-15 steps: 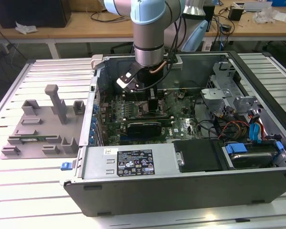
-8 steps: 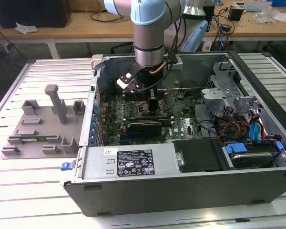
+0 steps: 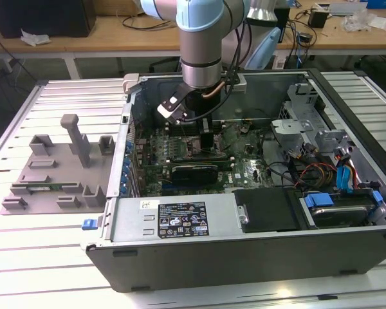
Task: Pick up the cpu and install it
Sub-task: 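Place the cpu into insertion slot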
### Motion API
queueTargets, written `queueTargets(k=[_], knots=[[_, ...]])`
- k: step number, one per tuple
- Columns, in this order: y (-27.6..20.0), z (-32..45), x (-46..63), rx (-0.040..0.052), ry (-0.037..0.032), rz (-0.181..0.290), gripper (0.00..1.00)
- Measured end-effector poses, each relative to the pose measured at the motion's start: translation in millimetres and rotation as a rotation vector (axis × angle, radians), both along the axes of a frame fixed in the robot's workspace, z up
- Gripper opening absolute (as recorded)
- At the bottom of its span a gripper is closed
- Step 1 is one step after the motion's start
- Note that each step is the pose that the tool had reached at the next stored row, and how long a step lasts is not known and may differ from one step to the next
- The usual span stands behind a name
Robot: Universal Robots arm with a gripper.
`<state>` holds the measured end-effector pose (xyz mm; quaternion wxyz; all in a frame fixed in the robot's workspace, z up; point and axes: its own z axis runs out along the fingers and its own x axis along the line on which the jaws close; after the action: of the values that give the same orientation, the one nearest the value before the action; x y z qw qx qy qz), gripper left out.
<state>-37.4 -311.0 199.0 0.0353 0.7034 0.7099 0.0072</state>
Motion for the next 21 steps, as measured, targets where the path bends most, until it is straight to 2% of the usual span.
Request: queueTargets(k=[1,2,14,16,17,18,19,21], knots=[[0.0,0.0,0.0,0.0,0.0,0.0,0.6],[0.0,-0.2,0.0,0.0002,-0.0001,0.0,0.54],[0.2,-1.6,0.2,0.0019,-0.0012,-0.009,0.54],[0.2,-1.5,0.1,0.0012,-0.0008,-0.009,0.55],[0.0,-1.3,0.0,0.0005,-0.0003,-0.009,0.62],[0.0,-1.2,0.0,0.0004,-0.0003,-0.009,0.62],[-0.1,-0.5,0.0,0.0,0.0,-0.009,0.62],[0.0,7.8,0.0,0.0004,-0.0002,-0.009,0.62]])
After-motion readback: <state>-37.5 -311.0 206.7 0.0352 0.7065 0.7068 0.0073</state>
